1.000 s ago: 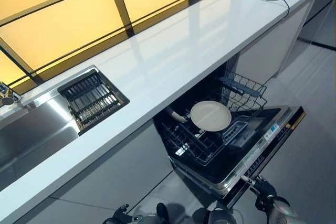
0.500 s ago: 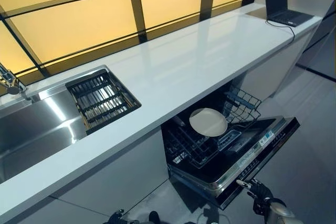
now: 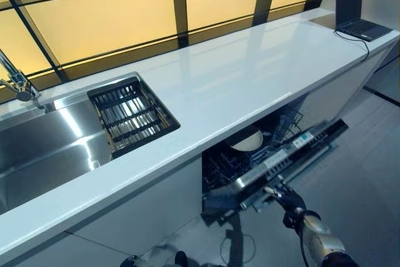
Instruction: Take plates into dishwasher
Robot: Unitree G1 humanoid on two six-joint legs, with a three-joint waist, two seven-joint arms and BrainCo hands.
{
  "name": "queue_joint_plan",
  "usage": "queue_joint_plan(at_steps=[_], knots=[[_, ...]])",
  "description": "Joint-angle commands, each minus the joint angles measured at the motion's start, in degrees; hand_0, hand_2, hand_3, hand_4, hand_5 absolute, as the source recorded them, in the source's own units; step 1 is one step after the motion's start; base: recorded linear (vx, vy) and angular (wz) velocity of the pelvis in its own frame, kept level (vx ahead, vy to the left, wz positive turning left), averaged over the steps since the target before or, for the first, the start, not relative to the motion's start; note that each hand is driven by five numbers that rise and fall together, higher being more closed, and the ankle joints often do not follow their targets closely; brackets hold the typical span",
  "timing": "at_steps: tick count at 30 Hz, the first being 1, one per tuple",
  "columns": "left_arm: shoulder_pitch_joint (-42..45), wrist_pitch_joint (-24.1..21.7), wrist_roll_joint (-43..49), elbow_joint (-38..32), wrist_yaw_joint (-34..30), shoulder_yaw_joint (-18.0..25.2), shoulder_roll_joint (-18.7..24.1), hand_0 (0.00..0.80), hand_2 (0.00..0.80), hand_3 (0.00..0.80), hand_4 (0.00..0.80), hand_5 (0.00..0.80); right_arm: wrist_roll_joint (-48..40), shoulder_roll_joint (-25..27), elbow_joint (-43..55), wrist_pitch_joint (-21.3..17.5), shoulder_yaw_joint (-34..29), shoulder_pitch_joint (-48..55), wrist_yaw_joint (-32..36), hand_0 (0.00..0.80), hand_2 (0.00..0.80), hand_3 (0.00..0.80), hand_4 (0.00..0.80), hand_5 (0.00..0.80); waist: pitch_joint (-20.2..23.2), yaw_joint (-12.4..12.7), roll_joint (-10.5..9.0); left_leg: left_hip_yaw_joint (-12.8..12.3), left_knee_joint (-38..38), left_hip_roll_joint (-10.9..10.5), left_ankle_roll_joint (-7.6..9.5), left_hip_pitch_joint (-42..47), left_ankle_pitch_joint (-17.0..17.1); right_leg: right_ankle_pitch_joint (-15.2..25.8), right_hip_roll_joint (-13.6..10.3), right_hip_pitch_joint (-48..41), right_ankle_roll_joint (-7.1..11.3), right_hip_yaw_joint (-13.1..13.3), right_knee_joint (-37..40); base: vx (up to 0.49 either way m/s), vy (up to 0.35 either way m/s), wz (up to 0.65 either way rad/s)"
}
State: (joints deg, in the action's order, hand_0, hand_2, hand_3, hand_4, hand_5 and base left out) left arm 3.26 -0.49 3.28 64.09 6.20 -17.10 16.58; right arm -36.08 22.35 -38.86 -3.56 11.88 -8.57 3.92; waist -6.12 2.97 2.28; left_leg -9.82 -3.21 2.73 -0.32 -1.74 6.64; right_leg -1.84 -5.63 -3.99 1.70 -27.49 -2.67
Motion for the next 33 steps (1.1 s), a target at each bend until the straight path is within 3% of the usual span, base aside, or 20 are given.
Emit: queue_joint_plan(at_steps=[1, 16, 20, 23, 24, 27, 28, 33], knots=[[-3.4, -0.3, 1.2, -1.2, 0.7, -1.3, 2.0, 0.000, 0.000, 0.000, 0.000, 0.000, -0.7, -7.2, 3.4, -4.7, 0.6, -15.2, 4.6, 0.000, 0.000, 0.000, 0.000, 0.000, -2.5, 5.3, -0.79, 0.1, 3.4, -5.5, 5.37, 3.9, -11.3, -1.7, -5.2, -2.7, 1.62, 3.0, -8.4, 0.038, 0.065, 0.13], [-3.8, -0.6, 1.5, -0.1, 0.5, -0.4, 2.4, 0.000, 0.000, 0.000, 0.000, 0.000, 1.3, -7.2, 3.3, -5.6, 1.1, -15.9, 2.6, 0.000, 0.000, 0.000, 0.000, 0.000, -2.0, 6.7, -1.40, 3.1, 3.0, -7.6, 8.07, 4.3, -12.7, 1.9, -7.2, -0.3, 3.02, 2.7, -14.8, 0.036, 0.086, 0.21], [-3.7, -0.7, 1.1, -0.2, 0.7, 0.3, 2.5, 0.000, 0.000, 0.000, 0.000, 0.000, 8.4, -6.1, 3.7, -5.2, 1.1, -14.0, -0.3, 0.000, 0.000, 0.000, 0.000, 0.000, -1.7, 6.1, -1.91, 4.6, 2.4, -8.7, 9.00, 4.8, -13.0, 3.3, -7.9, 0.4, 3.36, 3.8, -19.3, 0.031, 0.119, 0.22], [-3.8, -0.8, 0.5, -0.6, 0.9, 0.7, 2.8, 0.000, 0.000, 0.000, 0.000, 0.000, 13.7, -4.1, 4.2, -4.5, 1.9, -11.7, -1.3, 0.000, 0.000, 0.000, 0.000, 0.000, -1.7, 5.3, -2.56, 6.3, 2.3, -9.5, 9.75, 5.0, -13.3, 4.3, -7.9, 1.5, 3.38, 6.4, -23.3, -0.024, 0.059, 0.45], [-4.1, -0.9, 0.4, -0.8, 0.5, 0.8, 3.2, 0.000, 0.000, 0.000, 0.000, 0.000, 17.5, -2.5, 4.1, -4.5, 2.4, -9.6, -2.3, 0.000, 0.000, 0.000, 0.000, 0.000, -1.9, 4.4, -3.08, 8.0, 2.3, -9.9, 10.19, 4.9, -13.2, 5.0, -7.1, 2.7, 3.18, 9.3, -25.6, -0.110, -0.017, 0.68], [-4.8, -1.0, -0.3, -1.6, -0.2, 0.9, 3.8, 0.000, 0.000, 0.000, 0.000, 0.000, 18.3, -0.8, 3.7, -4.0, 2.6, -7.2, -2.6, 0.000, 0.000, 0.000, 0.000, 0.000, -2.1, 3.0, -3.63, 10.3, 1.8, -10.3, 10.71, 4.6, -12.5, 4.8, -6.2, 4.2, 2.13, 12.2, -28.1, -0.169, -0.076, 0.86], [-5.3, -1.1, -0.8, -2.4, -1.3, 0.8, 4.3, 0.000, 0.000, 0.000, 0.000, 0.000, 21.0, 0.3, 2.6, -3.7, 2.4, -5.0, -3.2, 0.000, 0.000, 0.000, 0.000, 0.000, -2.1, 1.9, -4.17, 12.6, 1.1, -10.4, 10.75, 4.4, -11.8, 4.8, -4.4, 4.9, 2.02, 15.4, -28.8, -0.233, -0.144, 0.88], [-6.8, -2.4, -2.9, -2.7, -3.4, 1.5, 5.5, 0.000, 0.000, 0.000, 0.000, 0.000, 25.6, 1.9, -1.9, -1.6, 2.3, -1.9, -3.5, 0.000, 0.000, 0.000, 0.000, 0.000, -1.5, -0.1, -5.27, 16.6, 0.7, -9.9, 9.87, 1.3, -9.4, 1.8, 0.6, 5.2, 1.48, 21.5, -25.1, -0.327, -0.224, 0.68]])
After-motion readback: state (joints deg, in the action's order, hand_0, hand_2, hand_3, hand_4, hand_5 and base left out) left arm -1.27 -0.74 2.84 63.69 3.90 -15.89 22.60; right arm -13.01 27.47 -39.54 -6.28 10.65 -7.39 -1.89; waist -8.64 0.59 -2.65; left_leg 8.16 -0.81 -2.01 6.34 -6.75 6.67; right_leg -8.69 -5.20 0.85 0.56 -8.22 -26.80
